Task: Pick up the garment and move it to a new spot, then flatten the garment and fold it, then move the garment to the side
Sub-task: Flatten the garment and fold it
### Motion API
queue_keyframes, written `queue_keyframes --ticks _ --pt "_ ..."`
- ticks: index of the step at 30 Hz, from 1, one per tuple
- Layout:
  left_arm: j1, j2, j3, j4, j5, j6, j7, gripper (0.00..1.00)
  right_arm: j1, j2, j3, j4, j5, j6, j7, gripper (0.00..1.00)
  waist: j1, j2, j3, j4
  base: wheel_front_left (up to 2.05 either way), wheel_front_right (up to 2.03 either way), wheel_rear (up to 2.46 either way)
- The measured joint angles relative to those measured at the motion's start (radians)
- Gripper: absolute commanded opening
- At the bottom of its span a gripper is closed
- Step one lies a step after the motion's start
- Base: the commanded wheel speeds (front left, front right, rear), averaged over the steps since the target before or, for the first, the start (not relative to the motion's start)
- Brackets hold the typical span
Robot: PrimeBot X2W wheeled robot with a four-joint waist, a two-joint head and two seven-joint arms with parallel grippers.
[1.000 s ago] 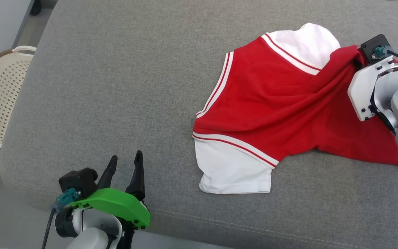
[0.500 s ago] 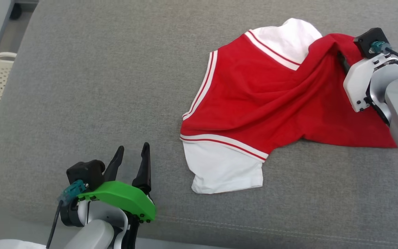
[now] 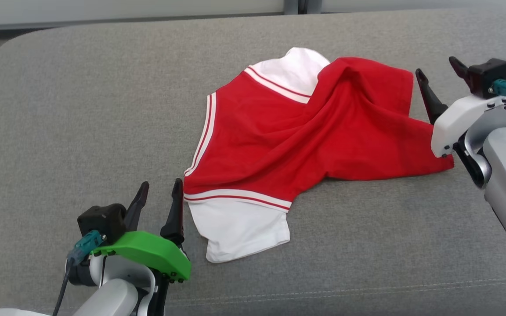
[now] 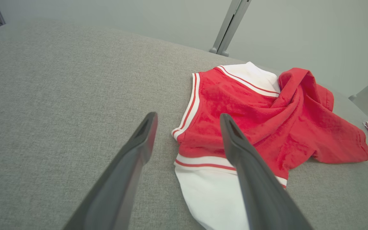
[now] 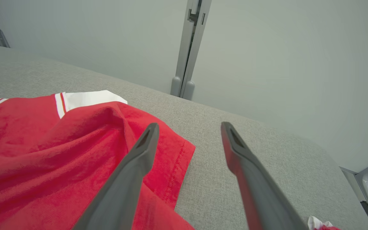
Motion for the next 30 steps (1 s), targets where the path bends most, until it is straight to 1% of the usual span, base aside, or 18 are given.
queue_keyframes --ticks 2,5,10,16,21,24,30 --pt "0.007 0.010 0.002 0.007 0.003 0.000 -0.009 1.00 0.038 0.000 -0.019 -0.030 0.006 0.000 -0.009 1.00 0.0000 0.0000 -0.023 -0.016 0.00 0.00 0.00" --pt "0.030 0.013 0.007 0.022 -0.002 -0.015 -0.023 1.00 0.101 0.003 -0.053 -0.078 0.006 0.000 -0.015 1.00 0.0000 0.0000 -0.059 -0.037 0.00 0.00 0.00" --pt "0.083 0.036 0.032 0.055 -0.009 -0.026 -0.058 1.00 0.225 0.027 -0.123 -0.174 0.001 0.000 -0.021 1.00 0.0000 0.0000 -0.118 -0.063 0.00 0.00 0.00" --pt "0.163 0.070 0.081 0.066 -0.001 -0.024 -0.087 1.00 0.373 0.057 -0.225 -0.297 -0.059 0.000 0.002 1.00 0.0000 0.0000 -0.186 -0.086 0.00 0.00 0.00" --pt "0.220 0.094 0.143 0.057 0.013 -0.017 -0.097 1.00 0.492 0.104 -0.318 -0.415 -0.110 0.000 0.054 1.00 -0.0001 0.0000 -0.228 -0.100 0.00 0.00 0.00" --pt "0.254 0.094 0.176 0.037 0.017 -0.020 -0.097 1.00 0.554 0.125 -0.375 -0.487 -0.142 0.000 0.084 1.00 -0.0001 0.0000 -0.244 -0.103 0.00 0.00 0.00" --pt "0.303 0.083 0.215 0.008 0.039 -0.035 -0.100 1.00 0.676 0.193 -0.469 -0.633 -0.198 0.000 0.140 1.00 -0.0001 0.0000 -0.255 -0.093 0.00 0.00 0.00"
